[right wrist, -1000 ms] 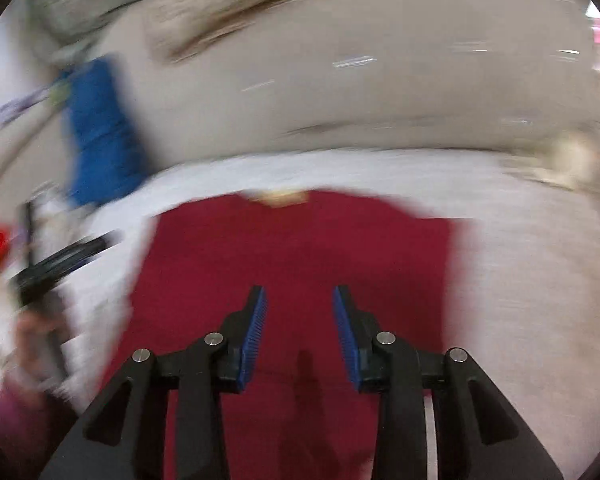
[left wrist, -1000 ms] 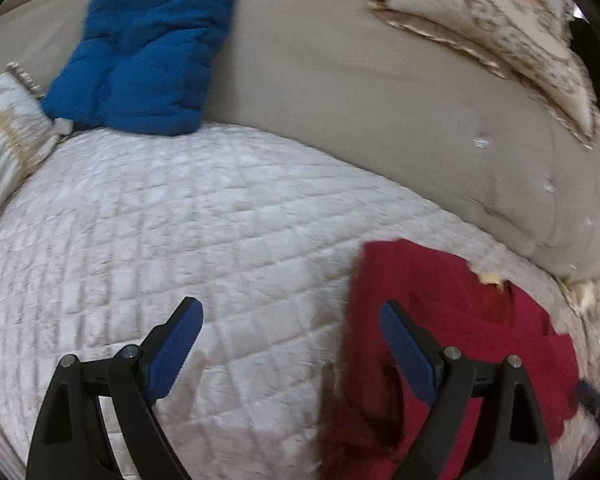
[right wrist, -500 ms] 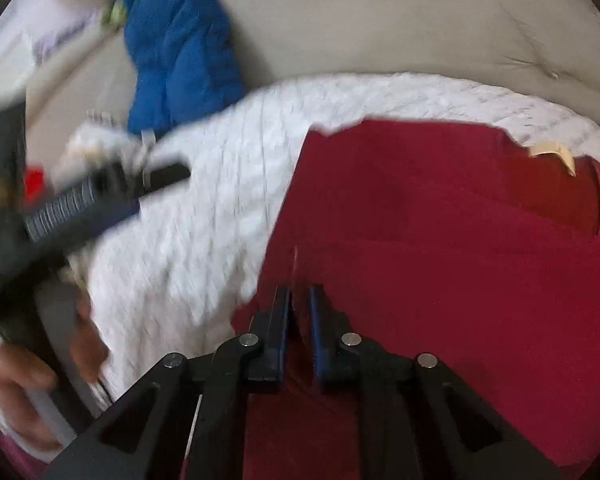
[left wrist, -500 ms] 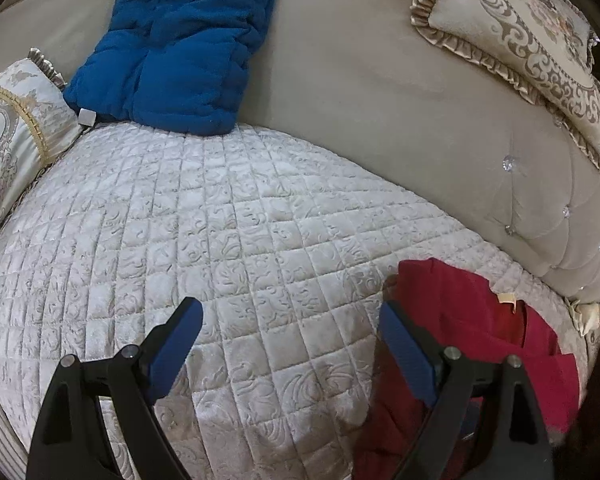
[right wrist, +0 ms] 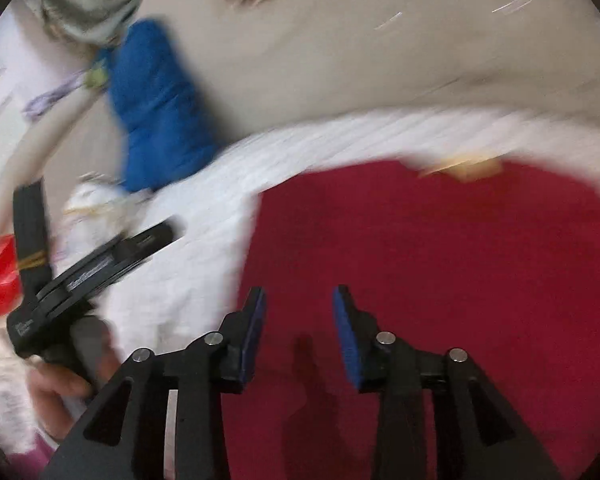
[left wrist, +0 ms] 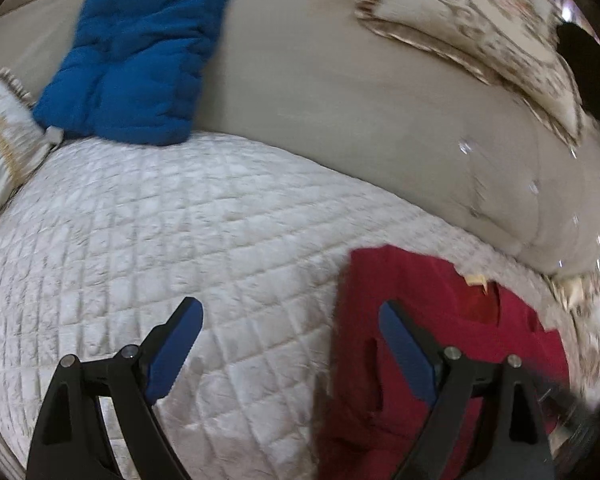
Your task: Fold small clothes
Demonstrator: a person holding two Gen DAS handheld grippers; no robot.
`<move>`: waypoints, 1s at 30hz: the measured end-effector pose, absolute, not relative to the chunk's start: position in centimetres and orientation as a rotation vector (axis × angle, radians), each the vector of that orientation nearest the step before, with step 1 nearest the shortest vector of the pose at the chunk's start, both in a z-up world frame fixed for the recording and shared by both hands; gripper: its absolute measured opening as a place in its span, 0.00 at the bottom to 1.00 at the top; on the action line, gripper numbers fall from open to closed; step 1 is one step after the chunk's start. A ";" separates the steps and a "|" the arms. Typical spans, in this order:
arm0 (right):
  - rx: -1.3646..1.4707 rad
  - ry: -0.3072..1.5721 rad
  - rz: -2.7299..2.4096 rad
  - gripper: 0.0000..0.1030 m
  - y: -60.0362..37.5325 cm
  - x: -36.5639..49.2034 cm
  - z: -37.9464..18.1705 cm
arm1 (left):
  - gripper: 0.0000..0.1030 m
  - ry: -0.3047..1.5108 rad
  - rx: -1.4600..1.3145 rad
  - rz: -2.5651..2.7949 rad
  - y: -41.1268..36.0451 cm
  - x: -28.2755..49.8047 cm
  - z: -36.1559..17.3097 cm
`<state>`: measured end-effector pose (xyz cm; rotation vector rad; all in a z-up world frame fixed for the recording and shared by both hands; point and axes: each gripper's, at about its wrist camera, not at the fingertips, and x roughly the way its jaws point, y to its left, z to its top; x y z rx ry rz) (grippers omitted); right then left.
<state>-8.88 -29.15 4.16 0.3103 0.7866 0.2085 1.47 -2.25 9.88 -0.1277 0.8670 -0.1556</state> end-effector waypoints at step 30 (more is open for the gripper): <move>0.372 0.853 -0.239 0.00 -46.5 -17.5 -0.2 | 0.92 0.998 0.064 -0.210 -8.1 0.7 4.0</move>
